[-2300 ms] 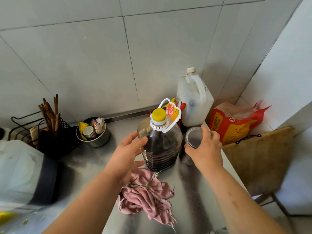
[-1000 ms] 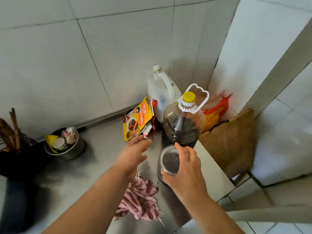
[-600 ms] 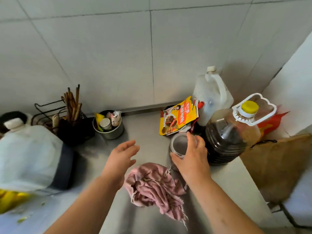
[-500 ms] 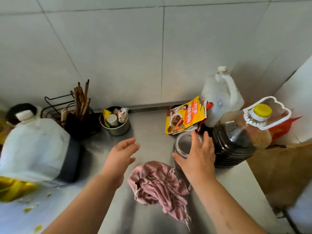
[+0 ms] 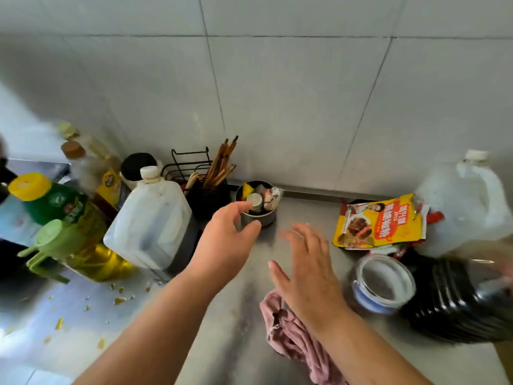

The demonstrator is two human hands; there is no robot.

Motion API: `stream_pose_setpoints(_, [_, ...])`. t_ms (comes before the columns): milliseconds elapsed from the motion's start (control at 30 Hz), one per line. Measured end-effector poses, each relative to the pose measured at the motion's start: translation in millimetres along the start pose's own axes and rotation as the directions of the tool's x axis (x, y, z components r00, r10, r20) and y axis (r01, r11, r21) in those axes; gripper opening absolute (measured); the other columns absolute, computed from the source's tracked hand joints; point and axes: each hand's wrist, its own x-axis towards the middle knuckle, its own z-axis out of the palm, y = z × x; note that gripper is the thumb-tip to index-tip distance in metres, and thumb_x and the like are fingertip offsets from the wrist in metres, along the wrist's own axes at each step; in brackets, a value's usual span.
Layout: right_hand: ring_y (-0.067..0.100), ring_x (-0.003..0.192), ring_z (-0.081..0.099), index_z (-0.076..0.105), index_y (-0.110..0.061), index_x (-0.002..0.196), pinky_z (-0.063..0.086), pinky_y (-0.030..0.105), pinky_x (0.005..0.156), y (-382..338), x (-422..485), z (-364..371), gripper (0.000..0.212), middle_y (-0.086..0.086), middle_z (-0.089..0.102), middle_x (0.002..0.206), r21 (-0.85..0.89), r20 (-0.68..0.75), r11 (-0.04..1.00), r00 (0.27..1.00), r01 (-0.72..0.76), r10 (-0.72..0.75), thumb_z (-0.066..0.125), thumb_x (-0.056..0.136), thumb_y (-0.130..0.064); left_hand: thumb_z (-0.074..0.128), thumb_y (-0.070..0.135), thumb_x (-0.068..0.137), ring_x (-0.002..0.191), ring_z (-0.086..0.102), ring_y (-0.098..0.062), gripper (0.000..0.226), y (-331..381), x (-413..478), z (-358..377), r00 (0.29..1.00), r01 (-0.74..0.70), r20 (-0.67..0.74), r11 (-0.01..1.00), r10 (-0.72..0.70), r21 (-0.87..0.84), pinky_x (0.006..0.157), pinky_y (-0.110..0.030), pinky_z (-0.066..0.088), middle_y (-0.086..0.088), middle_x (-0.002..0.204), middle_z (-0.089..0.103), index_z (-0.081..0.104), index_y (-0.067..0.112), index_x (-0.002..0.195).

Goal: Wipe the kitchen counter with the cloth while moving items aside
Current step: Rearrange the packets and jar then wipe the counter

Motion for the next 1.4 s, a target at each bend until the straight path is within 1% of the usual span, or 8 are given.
stream_pose_setpoints(133, [0.021, 0.125, 0.042, 0.056, -0.013, 0.125, 0.040, 0.033, 0.106, -45.6, 18.7, 22.5, 0.045, 0.008, 0.048, 0.132, 0.094, 0.013, 0.990, 0.994, 0.103, -0.105, 0.067, 0.085, -0.031, 0.057, 0.035, 0.087, 0.109, 0.047, 0.001, 0.044, -10.4, 3.4, -51.7, 0.983, -0.136, -0.103, 0.977, 0.155, 0.165, 0.088, -0.014, 0.038, 0.018, 0.119, 0.050, 0.050, 0.035, 0.131])
stream_pose_setpoints(267, [0.007, 0.122, 0.045, 0.055, -0.022, 0.123, 0.034, 0.014, 0.101, -97.0, 38.2, 48.5, 0.035, -0.008, 0.041, 0.129, 0.281, 0.082, 0.960, 0.996, 0.009, -0.033, 0.060, 0.090, -0.032, 0.052, 0.030, 0.090, 0.126, 0.041, -0.008, 0.040, -33.8, 10.6, -118.6, 0.950, -0.147, -0.218, 0.938, 0.222, 0.314, 0.102, -0.025, 0.032, 0.011, 0.134, 0.051, 0.049, 0.030, 0.131])
stream_pose_setpoints(433, [0.001, 0.116, 0.045, 0.053, -0.028, 0.123, 0.040, 0.017, 0.093, -138.4, 56.3, 76.2, 0.031, -0.016, 0.038, 0.126, 0.342, 0.143, 0.934, 0.988, -0.105, 0.059, 0.056, 0.093, -0.034, 0.048, 0.035, 0.091, 0.119, 0.050, -0.022, 0.048, -71.7, 34.9, -176.7, 0.986, 0.063, -0.166, 0.901, 0.010, 0.429, 0.094, -0.035, 0.043, -0.002, 0.130, 0.054, 0.040, 0.023, 0.137])
stream_pose_setpoints(600, [0.003, 0.115, 0.046, 0.053, -0.029, 0.120, 0.037, 0.017, 0.092, -147.4, 48.0, 96.5, 0.028, -0.015, 0.039, 0.126, 0.285, 0.178, 0.927, 0.964, -0.242, 0.197, 0.055, 0.092, -0.032, 0.052, 0.037, 0.092, 0.067, 0.059, -0.002, 0.047, -91.4, 54.6, -180.4, 0.977, 0.198, 0.033, 0.951, -0.211, 0.237, 0.042, -0.012, 0.039, 0.014, 0.091, 0.065, 0.041, 0.024, 0.137])
stream_pose_setpoints(733, [0.006, 0.117, 0.048, 0.055, -0.027, 0.119, 0.039, 0.021, 0.098, -137.5, 29.9, 100.7, 0.028, -0.011, 0.043, 0.125, 0.235, 0.182, 0.910, 0.935, -0.343, 0.306, 0.056, 0.092, -0.030, 0.057, 0.037, 0.090, 0.077, 0.063, -0.011, 0.044, -89.1, 58.8, -181.3, 0.965, 0.244, 0.087, 0.968, -0.248, 0.056, 0.059, -0.022, 0.046, 0.006, 0.082, 0.069, 0.051, 0.017, 0.129])
stream_pose_setpoints(933, [0.011, 0.104, 0.056, 0.061, -0.025, 0.110, 0.046, 0.027, 0.093, -104.0, -1.6, 87.8, 0.023, -0.009, 0.049, 0.114, 0.179, 0.065, 0.866, 0.884, -0.467, 0.463, 0.061, 0.087, -0.024, 0.058, 0.037, 0.090, 0.082, 0.065, -0.026, 0.025, -79.7, 47.2, -180.6, 0.949, 0.263, 0.177, 0.965, -0.261, 0.014, 0.086, -0.045, 0.053, -0.007, 0.081, 0.070, 0.064, 0.014, 0.083])
stream_pose_setpoints(1167, [-0.006, 0.073, 0.053, 0.063, -0.027, 0.103, 0.032, 0.011, 0.077, -72.3, -23.4, 67.0, 0.017, -0.006, 0.054, 0.109, 0.226, -0.043, 0.781, 0.795, -0.582, 0.605, 0.064, 0.087, -0.021, 0.057, 0.030, 0.090, 0.069, 0.062, -0.018, 0.028, -66.2, 30.6, -155.6, 0.966, 0.176, 0.187, 0.983, -0.181, 0.045, 0.058, -0.027, 0.042, -0.003, 0.069, 0.068, 0.068, 0.014, 0.069])
stream_pose_setpoints(1400, [0.007, 0.098, 0.058, 0.060, -0.028, 0.105, 0.043, 0.022, 0.083, -48.9, -20.0, 25.3, 0.017, -0.007, 0.056, 0.111, 0.314, -0.101, 0.725, 0.737, -0.613, 0.668, 0.063, 0.088, -0.028, 0.055, 0.031, 0.091, 0.068, 0.058, -0.019, 0.032, -33.9, 15.3, -114.4, 0.955, 0.081, 0.281, 0.995, -0.092, 0.049, 0.057, -0.026, 0.040, -0.003, 0.066, 0.066, 0.067, 0.013, 0.067])
